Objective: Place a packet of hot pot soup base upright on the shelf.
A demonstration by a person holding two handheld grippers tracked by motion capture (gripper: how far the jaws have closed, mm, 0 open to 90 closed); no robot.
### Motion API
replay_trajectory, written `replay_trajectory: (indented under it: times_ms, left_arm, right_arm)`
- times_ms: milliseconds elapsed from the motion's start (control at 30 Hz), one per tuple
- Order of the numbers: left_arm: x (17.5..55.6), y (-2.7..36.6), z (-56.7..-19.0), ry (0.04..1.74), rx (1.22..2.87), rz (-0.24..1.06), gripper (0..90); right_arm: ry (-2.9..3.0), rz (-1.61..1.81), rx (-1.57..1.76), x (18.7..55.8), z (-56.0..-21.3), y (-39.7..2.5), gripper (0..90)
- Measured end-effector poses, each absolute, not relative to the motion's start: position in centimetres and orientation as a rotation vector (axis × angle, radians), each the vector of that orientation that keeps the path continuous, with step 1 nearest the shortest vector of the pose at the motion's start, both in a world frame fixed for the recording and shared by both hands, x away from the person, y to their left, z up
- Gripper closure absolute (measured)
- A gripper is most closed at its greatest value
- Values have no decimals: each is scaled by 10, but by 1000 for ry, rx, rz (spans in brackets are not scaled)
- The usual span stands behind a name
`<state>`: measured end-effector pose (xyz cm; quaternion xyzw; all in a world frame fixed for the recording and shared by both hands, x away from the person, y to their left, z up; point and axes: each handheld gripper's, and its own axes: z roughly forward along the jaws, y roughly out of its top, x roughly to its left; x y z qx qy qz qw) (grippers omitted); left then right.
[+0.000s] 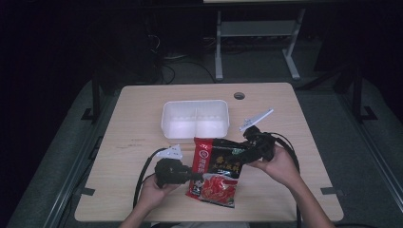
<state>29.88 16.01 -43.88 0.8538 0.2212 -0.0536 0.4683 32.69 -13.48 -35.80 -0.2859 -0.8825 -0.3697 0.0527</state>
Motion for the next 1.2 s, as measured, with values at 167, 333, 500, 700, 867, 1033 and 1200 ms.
replay_trajectory:
  times_ms: [167, 333, 500, 700, 867, 1033, 1200]
  left_arm:
    - [299, 161, -439, 541, 2099, -136, 755]
    - [298, 160, -438, 537, 2109, -121, 724]
    - [296, 161, -437, 536, 2124, -88, 677]
    - [293, 164, -434, 547, 2137, -42, 622]
    - [292, 170, -433, 563, 2130, -19, 571]
    - [290, 175, -431, 567, 2148, 19, 538]
    - [288, 178, -432, 567, 2178, 48, 514]
  right_arm:
    - [-2669, -1132, -871, 329, -358, -135, 563]
    - [-2652, -1139, -857, 328, -355, -138, 640]
    - [-2641, -1148, -846, 325, -352, -138, 690]
    - [-2639, -1151, -865, 322, -351, -138, 703]
    - [-2636, -1165, -888, 319, -348, -138, 707]
    - [-2641, -1187, -922, 317, -343, -140, 708]
    - [-2641, -1195, -947, 317, -338, -141, 710]
